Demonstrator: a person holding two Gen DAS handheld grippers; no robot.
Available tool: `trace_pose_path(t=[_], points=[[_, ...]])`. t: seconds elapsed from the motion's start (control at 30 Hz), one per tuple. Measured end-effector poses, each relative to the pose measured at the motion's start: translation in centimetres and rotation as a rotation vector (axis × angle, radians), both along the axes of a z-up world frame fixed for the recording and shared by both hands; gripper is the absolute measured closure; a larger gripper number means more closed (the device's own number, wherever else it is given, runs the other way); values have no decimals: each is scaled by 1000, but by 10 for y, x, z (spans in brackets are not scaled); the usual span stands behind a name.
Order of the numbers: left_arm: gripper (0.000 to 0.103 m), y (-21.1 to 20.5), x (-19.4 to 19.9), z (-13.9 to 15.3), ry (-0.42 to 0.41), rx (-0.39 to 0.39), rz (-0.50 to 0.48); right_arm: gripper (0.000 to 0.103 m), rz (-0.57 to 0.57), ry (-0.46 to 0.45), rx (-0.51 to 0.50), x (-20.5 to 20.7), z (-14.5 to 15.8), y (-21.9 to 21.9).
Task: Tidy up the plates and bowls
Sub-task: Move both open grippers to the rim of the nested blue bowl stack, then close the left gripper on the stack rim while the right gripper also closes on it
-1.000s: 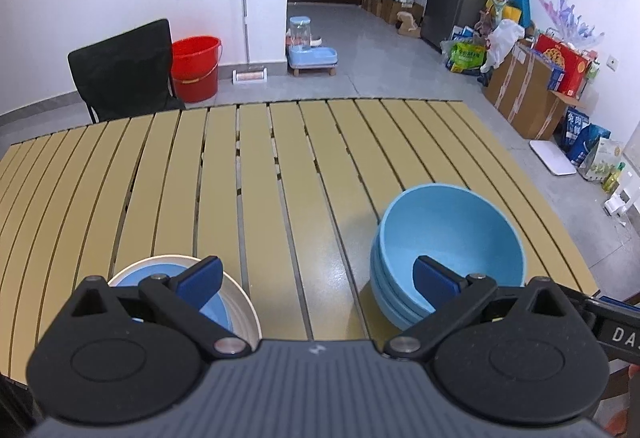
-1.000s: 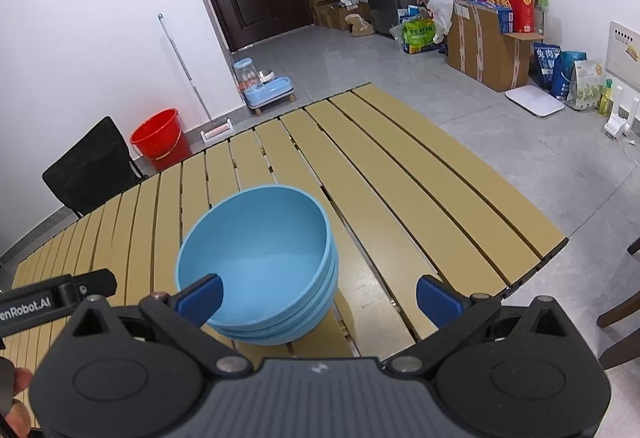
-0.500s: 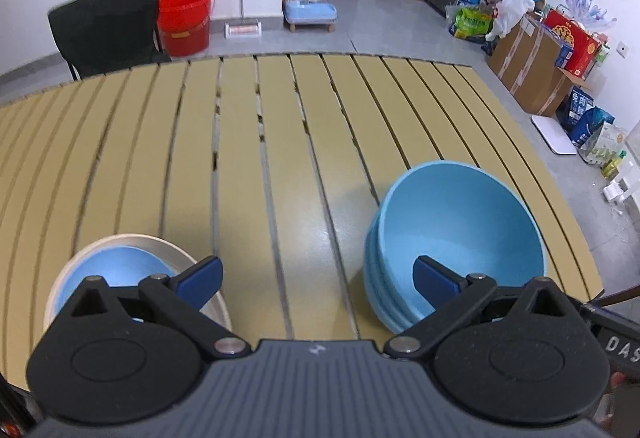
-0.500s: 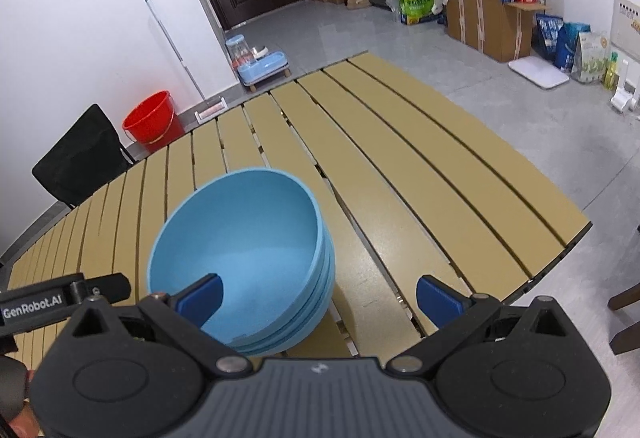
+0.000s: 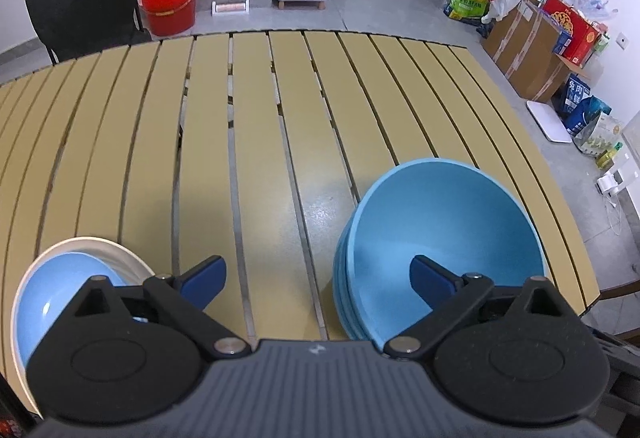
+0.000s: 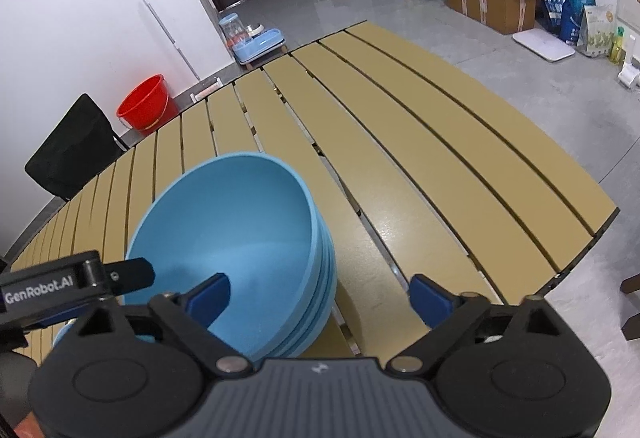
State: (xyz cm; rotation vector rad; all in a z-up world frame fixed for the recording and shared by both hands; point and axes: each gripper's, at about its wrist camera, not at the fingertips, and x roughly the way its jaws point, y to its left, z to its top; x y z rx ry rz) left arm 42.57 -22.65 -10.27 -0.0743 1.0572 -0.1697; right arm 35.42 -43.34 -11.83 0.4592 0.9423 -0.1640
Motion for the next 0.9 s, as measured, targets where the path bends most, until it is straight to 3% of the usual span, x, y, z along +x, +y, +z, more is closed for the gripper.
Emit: trace_pose_path(t=[0.17, 0.43, 0.6, 0.8, 0.9], points=[[9, -1, 2, -9, 25, -13, -10, 17, -13, 10, 43, 7, -9, -6], [31, -3, 10, -19, 69, -53, -16, 26, -6, 24, 60, 18, -17, -6], [38, -4, 15, -26, 95, -94, -25, 44, 5, 29, 73, 25, -20, -5], [57, -2, 21, -32, 127, -121, -26, 53, 5, 38, 114, 33, -27, -4], [58, 0, 25, -34, 137, -135, -23, 56, 7, 42, 131, 36, -30, -3]])
